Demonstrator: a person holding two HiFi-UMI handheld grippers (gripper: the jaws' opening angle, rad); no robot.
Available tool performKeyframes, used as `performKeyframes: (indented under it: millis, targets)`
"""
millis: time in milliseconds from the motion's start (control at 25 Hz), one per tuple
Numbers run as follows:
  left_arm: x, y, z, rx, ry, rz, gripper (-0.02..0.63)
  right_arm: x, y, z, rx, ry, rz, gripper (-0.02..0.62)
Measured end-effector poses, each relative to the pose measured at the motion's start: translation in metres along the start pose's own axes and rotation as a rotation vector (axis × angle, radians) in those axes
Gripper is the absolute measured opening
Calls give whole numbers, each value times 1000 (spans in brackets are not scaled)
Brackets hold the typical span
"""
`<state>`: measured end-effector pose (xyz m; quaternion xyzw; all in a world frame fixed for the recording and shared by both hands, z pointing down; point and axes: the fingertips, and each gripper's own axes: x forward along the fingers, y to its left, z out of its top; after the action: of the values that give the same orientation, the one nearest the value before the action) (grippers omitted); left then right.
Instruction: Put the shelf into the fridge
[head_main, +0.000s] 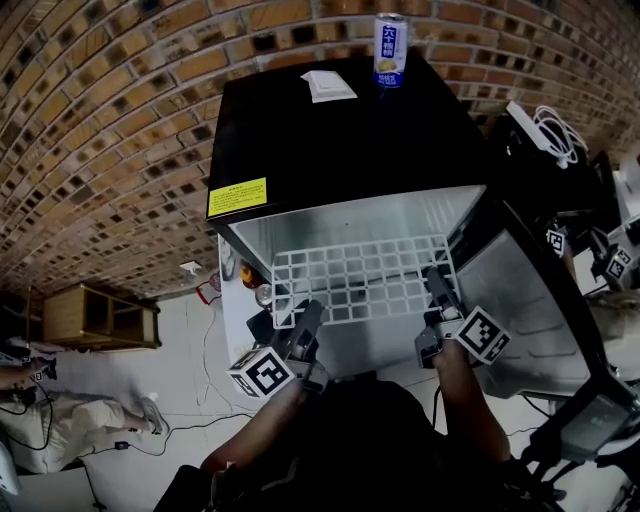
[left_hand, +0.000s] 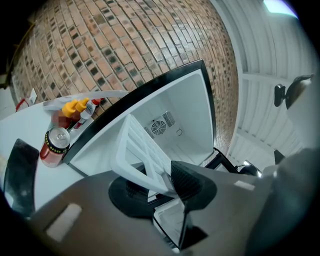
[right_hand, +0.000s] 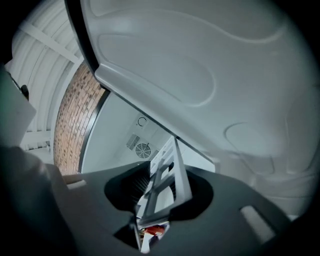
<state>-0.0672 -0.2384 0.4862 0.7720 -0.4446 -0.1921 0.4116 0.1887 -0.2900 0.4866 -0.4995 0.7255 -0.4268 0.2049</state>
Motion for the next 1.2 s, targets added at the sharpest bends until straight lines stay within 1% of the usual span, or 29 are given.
performKeyframes:
  millis: [160, 360, 440, 560, 720, 760, 880, 1160, 1200]
  targets:
    - [1, -1, 1, 12, 8, 9, 101, 4, -3, 2, 11, 9, -8, 124]
    - [4, -4, -1, 17, 18, 1, 103, 9, -5, 7, 6, 5, -23, 129]
    - [7, -5, -1, 14, 28, -5, 103, 14, -7, 11, -13, -6, -29, 133]
    - [9, -5, -6, -15, 32, -21, 98, 18, -8, 11, -60, -25, -38, 153]
    - [12, -4, -6, 10, 28, -17, 100, 13, -1, -1, -86, -26, -40, 147]
    - [12, -4, -5, 14, 27, -16, 100, 12, 1, -3, -88, -28, -40, 136]
    - [13, -5, -5, 24, 30, -15, 101, 11, 2, -3, -92, -27, -48, 131]
    - [13, 0, 1, 44, 35, -3, 104, 9, 5, -8, -126, -16, -47, 156]
    - [13, -1, 1, 44, 35, 0, 104, 8, 6, -10, -130, -4, -44, 180]
